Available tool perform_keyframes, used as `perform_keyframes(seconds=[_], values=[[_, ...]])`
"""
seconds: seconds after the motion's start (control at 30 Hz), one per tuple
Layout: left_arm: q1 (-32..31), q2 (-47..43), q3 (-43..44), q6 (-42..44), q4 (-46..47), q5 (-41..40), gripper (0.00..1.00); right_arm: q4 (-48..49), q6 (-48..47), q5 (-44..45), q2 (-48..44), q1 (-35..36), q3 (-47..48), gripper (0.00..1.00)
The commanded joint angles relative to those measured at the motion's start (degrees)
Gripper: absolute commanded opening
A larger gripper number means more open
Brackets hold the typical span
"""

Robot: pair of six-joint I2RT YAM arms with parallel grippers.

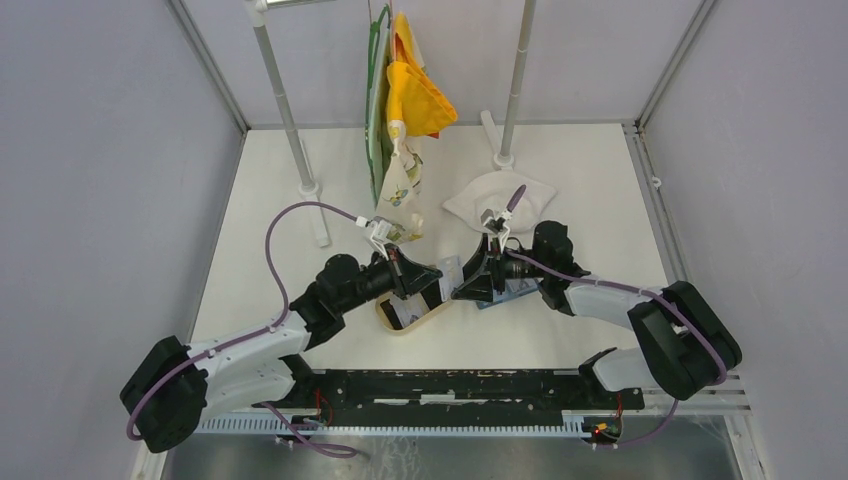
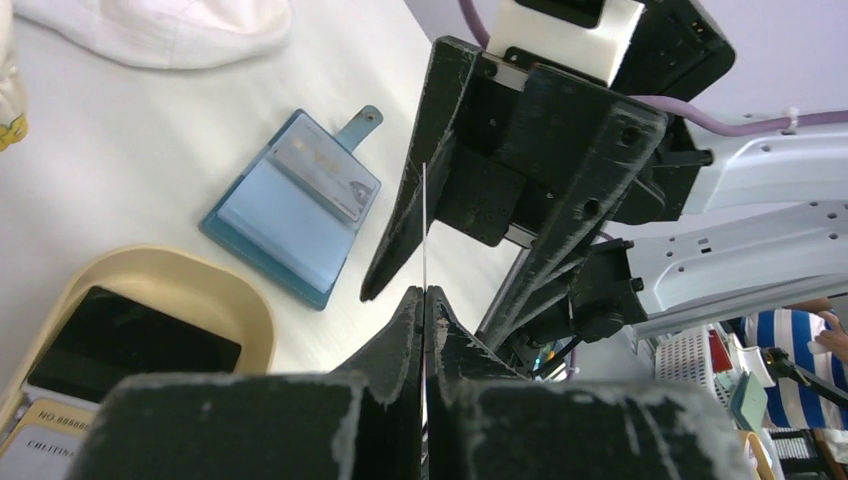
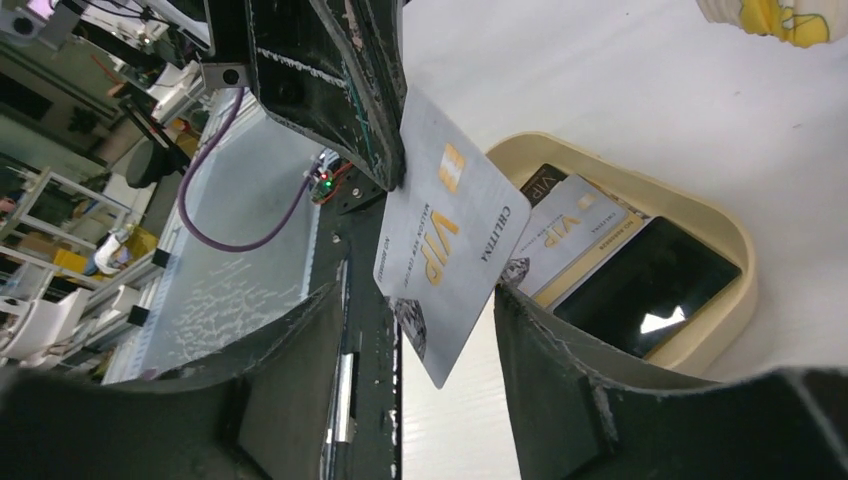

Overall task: Put the credit cards into the card holder
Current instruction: Pick up the credit card from the storage box.

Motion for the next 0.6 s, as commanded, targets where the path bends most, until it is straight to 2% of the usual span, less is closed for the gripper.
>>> perform_keyframes(seconds=[0.0,0.17,0.23,0.3,0.4,0.47,0.57], values=[[0.16,0.72,2.87,1.35,6.34,3.26,0.02,9.02,6.22,-0.88,0.9,0.27,-0.45,0.53],[0.16,1.26,2.82,1.12,6.85,4.34,0.03,10.48,7.52,-1.24,0.08,0.18,-0.38,0.14],[0.17,1.12,2.57,1.03,6.54,4.13,0.17,10.46,7.64,-1.94,0.13,0.19,-0.08,0.02],[0.17,0.68,1.95,0.99,6.4,4.13,0.32,10.77,8.05,-2.96,0.12,0.19,0.32,0.0],[0.15,-0.21,0.43,1.16,7.26,5.02,0.48,14.21,10.45,-4.4,-0.38,0.21,0.19,0.0],[0.16,-0.22,-0.42,0.96,8.92,6.36,0.52,16.17,11.46,-4.8,-1.0,0.17,-0.18,0.0],[0.17,0.77,-0.62,0.62,10.96,8.21,0.51,16.35,11.28,-5.11,-1.46,0.2,-0.18,0.0]])
